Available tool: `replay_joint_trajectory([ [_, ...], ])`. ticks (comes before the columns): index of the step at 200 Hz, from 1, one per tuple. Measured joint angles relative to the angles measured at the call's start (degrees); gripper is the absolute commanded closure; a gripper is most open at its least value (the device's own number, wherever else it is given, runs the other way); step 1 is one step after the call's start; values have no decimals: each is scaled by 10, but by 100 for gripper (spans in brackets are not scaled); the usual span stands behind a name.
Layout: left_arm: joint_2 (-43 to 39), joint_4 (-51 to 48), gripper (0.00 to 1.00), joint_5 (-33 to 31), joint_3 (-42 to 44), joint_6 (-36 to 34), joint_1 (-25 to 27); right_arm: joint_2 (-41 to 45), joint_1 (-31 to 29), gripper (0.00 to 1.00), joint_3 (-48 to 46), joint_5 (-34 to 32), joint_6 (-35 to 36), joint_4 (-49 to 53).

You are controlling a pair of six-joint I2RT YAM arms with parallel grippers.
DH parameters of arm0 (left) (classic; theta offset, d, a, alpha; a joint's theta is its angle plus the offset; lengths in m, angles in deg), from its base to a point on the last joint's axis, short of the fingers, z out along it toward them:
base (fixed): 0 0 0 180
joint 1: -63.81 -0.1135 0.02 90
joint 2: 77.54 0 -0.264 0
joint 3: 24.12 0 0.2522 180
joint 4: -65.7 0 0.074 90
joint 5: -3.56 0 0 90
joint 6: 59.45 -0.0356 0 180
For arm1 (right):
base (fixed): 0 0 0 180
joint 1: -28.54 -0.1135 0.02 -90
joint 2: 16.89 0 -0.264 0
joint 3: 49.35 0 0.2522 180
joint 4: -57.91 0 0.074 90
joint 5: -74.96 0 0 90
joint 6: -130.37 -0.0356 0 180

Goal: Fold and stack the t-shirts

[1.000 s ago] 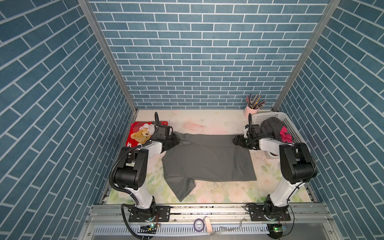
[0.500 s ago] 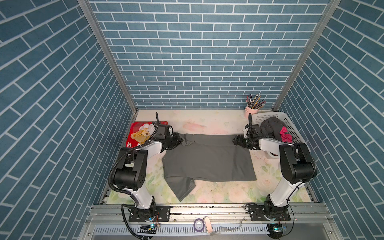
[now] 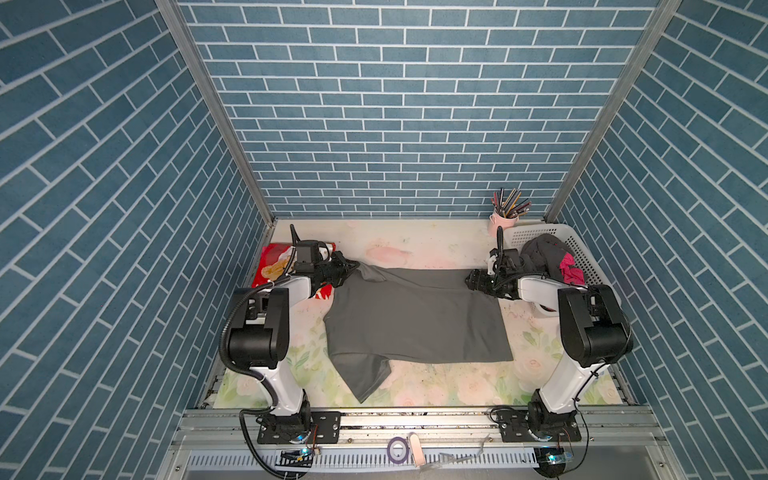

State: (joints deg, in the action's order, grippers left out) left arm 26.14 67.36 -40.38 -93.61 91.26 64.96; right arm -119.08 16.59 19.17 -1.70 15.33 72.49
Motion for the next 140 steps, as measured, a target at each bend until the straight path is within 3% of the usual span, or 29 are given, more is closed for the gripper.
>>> replay_joint_trajectory([
  [19, 28, -2, 84, 1, -19, 4, 2, 0, 0, 17, 0, 0, 0, -1],
  [31, 47, -3, 74, -1, -42, 2, 3, 0, 0, 17, 0, 0, 0, 0],
  [46, 68, -5, 68, -7, -78, 3, 4, 0, 0, 17, 0, 0, 0, -1],
  [88, 120, -3, 67, -32, -152, -4, 7, 0, 0, 17, -1, 0, 0, -3],
  [113, 150, -29, 53, -54, -188, -33, 10, 0, 0, 17, -1, 0, 0, -4],
  [140, 129, -109, 45, -102, -198, -99, 12, 0, 0, 17, -3, 0, 0, -7],
])
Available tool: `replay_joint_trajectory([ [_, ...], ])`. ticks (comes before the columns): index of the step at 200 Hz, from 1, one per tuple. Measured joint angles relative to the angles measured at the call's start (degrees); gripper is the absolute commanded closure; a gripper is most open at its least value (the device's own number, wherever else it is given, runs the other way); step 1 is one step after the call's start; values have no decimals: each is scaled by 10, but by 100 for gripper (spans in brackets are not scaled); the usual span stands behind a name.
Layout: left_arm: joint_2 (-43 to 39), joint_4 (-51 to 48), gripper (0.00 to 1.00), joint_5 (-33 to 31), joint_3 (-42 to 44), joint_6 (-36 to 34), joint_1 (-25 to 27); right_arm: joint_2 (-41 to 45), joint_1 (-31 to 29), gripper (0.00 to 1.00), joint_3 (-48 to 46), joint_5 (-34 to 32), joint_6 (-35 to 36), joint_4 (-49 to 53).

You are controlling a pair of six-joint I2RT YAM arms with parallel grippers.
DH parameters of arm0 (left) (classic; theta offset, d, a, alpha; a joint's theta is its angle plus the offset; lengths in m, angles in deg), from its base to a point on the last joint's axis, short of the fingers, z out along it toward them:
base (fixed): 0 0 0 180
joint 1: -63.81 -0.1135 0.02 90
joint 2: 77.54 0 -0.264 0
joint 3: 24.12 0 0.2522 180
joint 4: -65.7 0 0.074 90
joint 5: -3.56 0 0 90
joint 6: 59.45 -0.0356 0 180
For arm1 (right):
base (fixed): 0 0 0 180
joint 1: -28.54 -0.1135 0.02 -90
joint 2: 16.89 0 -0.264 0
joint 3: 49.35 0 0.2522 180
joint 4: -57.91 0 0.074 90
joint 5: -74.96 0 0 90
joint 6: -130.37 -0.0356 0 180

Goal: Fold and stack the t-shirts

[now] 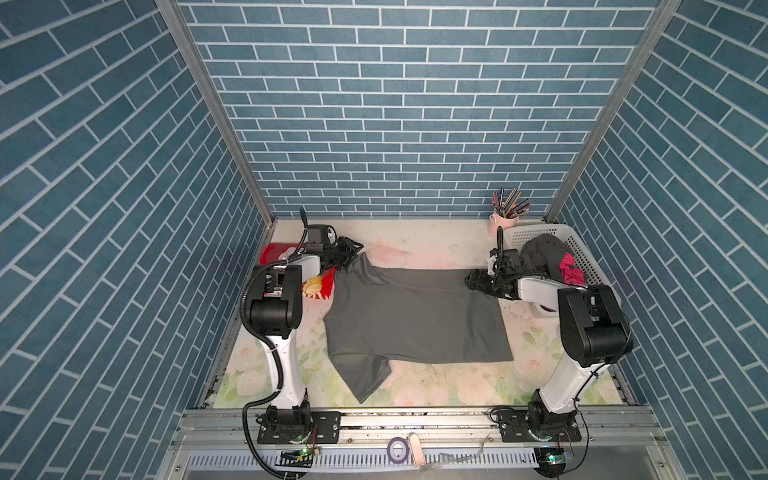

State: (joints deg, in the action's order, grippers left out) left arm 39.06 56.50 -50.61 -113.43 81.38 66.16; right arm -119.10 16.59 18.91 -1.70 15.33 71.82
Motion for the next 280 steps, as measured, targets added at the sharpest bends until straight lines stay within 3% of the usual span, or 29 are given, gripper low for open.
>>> replay_joint_trajectory([
  [42, -174, -82, 43, -102, 80, -90, 25, 0, 0, 17, -5, 0, 0, -11],
  [66, -223, -76, 49, -125, 137, -110, 38, 0, 0, 17, -5, 2, 0, -12],
  [110, -141, -82, 56, -150, 170, -123, 52, 0, 0, 17, -5, 2, 0, -12],
  [191, -54, -60, 59, -178, 103, -123, 83, 0, 0, 17, -5, 2, 0, -13],
  [211, -51, -59, 66, -189, 103, -125, 83, 0, 0, 17, -6, 2, 0, -14],
  [245, -41, -48, 90, -195, 103, -129, 83, 0, 0, 17, -10, 3, 0, -22],
  [280, -41, -47, 100, -198, 102, -131, 85, 0, 0, 17, -12, 3, 0, -28],
])
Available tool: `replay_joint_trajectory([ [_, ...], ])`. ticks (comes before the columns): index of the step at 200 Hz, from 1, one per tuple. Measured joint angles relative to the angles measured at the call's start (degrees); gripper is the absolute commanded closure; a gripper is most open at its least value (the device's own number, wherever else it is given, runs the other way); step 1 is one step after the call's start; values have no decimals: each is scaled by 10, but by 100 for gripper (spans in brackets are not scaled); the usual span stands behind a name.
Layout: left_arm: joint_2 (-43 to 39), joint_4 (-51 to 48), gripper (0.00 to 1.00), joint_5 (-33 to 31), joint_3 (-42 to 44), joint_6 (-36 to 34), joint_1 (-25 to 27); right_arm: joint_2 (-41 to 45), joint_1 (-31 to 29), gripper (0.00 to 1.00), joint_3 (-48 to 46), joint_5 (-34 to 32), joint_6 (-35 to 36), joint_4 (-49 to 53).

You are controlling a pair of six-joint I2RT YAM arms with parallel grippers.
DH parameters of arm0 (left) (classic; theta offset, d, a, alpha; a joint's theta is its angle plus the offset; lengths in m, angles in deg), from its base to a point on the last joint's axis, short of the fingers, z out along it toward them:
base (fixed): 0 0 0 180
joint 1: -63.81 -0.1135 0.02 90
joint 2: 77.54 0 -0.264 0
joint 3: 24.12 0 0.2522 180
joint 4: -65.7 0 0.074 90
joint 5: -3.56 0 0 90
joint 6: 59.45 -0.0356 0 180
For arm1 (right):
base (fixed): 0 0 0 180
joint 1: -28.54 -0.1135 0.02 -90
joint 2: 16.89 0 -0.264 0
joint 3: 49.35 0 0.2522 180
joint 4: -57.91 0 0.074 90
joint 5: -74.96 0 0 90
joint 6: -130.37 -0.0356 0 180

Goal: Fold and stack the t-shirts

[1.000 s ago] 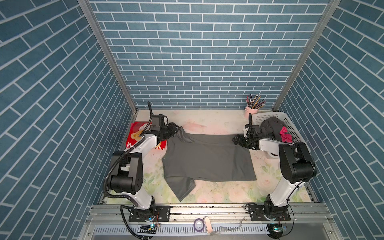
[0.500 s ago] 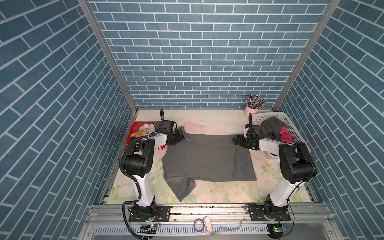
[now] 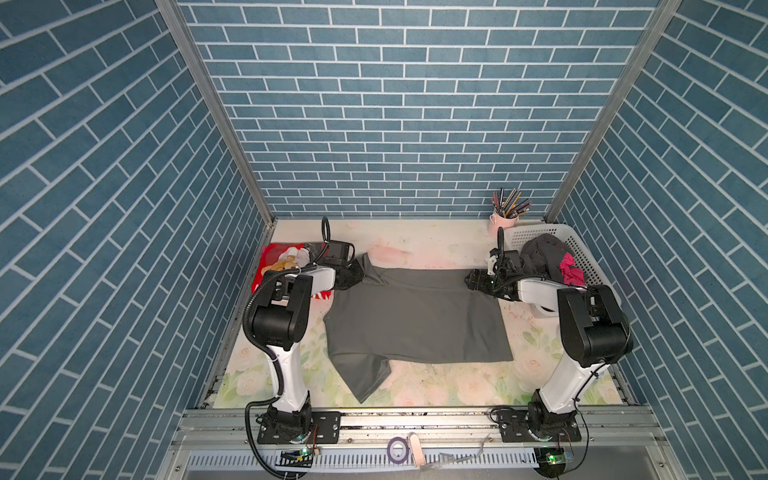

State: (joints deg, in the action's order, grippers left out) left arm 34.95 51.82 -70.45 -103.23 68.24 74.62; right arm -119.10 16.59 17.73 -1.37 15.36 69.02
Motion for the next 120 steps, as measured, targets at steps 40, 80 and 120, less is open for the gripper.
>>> replay_joint_trajectory([
  [40, -5, -8, 100, 1, -3, 0, 1, 0, 0, 17, -4, 1, 0, -9],
  [80, -58, -47, 100, 7, -7, 1, 5, 0, 0, 17, -6, 1, 0, -14],
  [120, -125, -66, 100, 29, 1, 7, 7, 0, 0, 17, -6, 1, 0, -15],
])
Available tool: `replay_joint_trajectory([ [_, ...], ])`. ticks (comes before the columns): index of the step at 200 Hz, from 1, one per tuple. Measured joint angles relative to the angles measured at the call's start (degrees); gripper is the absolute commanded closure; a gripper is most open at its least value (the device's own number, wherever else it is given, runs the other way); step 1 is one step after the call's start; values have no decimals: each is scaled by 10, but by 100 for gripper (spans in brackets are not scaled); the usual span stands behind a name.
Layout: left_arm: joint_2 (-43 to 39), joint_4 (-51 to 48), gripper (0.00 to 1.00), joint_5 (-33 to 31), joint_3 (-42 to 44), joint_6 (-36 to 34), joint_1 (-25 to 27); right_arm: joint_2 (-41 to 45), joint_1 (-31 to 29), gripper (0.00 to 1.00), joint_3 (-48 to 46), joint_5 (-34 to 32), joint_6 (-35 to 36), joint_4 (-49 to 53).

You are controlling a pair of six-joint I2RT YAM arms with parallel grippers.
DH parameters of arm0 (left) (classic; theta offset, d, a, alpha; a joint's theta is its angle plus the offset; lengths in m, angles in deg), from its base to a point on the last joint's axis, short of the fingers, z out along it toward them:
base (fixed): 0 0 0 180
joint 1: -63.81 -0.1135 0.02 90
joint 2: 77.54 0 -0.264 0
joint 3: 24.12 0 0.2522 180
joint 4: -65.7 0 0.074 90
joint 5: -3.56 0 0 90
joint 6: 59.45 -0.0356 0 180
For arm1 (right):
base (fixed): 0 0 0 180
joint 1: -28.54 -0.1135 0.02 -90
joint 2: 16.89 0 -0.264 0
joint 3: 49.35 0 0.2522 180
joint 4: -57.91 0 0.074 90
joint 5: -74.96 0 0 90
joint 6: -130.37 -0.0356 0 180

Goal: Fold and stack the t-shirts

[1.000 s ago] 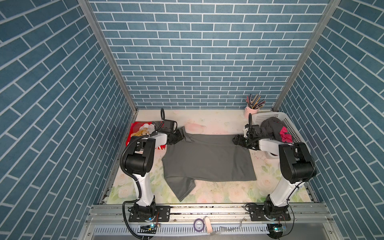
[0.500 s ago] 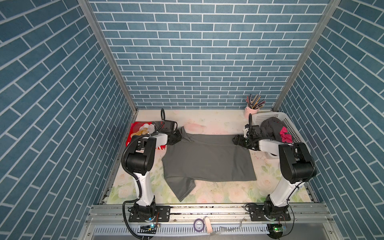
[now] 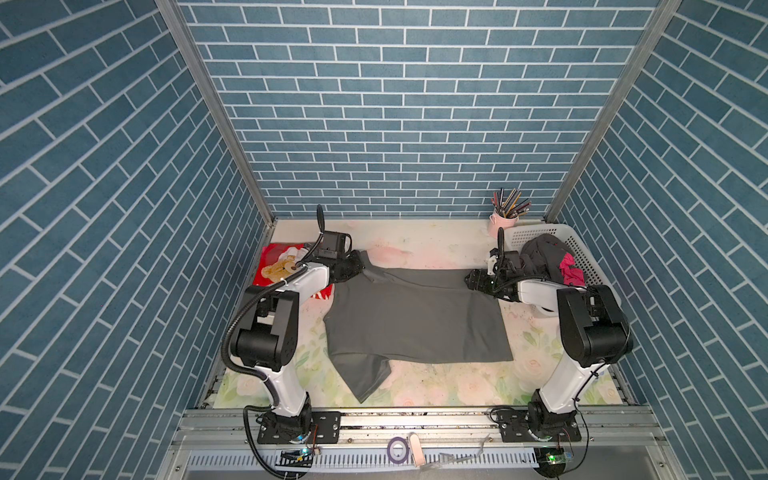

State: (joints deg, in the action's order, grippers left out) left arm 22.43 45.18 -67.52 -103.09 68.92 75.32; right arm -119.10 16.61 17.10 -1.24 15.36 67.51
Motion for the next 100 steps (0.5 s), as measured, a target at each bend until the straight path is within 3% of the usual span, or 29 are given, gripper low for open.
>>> replay_joint_trajectory([
  [100, -85, -28, 100, 56, 119, 32, 19, 0, 0, 17, -6, 2, 0, -14],
])
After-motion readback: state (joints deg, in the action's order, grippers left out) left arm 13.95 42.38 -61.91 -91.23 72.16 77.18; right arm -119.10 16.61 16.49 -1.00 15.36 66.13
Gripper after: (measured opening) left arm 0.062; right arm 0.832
